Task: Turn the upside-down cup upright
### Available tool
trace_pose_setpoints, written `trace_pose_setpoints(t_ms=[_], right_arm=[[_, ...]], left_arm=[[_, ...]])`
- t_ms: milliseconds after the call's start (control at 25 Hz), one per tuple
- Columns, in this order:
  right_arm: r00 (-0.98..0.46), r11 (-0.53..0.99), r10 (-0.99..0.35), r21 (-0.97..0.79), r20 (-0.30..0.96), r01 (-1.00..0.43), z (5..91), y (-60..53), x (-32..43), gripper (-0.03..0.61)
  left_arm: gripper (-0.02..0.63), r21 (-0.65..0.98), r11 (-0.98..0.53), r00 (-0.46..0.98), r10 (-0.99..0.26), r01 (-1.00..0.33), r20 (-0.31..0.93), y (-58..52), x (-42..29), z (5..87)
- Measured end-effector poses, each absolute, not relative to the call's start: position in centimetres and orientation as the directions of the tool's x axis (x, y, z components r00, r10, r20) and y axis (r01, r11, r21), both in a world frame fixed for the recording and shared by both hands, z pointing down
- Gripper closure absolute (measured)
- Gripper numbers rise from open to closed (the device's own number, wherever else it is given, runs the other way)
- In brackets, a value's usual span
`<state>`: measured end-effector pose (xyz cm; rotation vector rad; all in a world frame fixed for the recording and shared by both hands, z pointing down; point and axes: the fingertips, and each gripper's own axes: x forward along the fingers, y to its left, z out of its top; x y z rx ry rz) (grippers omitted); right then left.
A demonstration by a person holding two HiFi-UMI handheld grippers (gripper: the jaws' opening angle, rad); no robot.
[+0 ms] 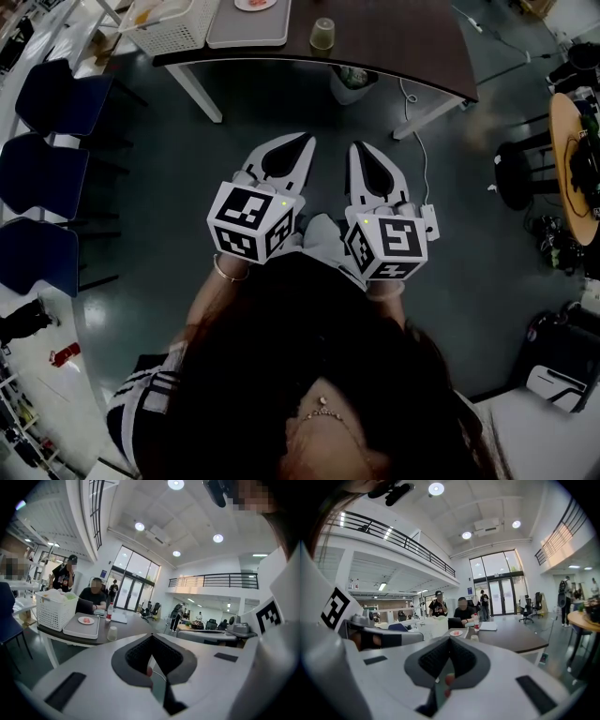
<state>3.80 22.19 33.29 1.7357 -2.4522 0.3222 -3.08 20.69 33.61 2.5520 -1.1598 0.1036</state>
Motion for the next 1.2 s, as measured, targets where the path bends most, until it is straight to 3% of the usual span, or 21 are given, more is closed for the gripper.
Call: trace_pose_setpoints(t_ms=[600, 1200], right_arm=[[-0.331, 0.317, -0.916, -0.096, 0.229, -0.944, 34.9, 10.1, 5.6, 0.561], [-0.434, 0.432, -0.861, -0.068, 0.266, -0.899, 36.2, -7.8, 6.7, 0.56]], left_arm=[[0.612, 0.263, -0.6, 0.653, -0.722, -0.756, 0.229, 9.6, -1.7, 35.1], [0.612, 0.272, -0.526, 0.589, -0.762, -0.806, 0.271, -7.8, 0.2, 36.3]])
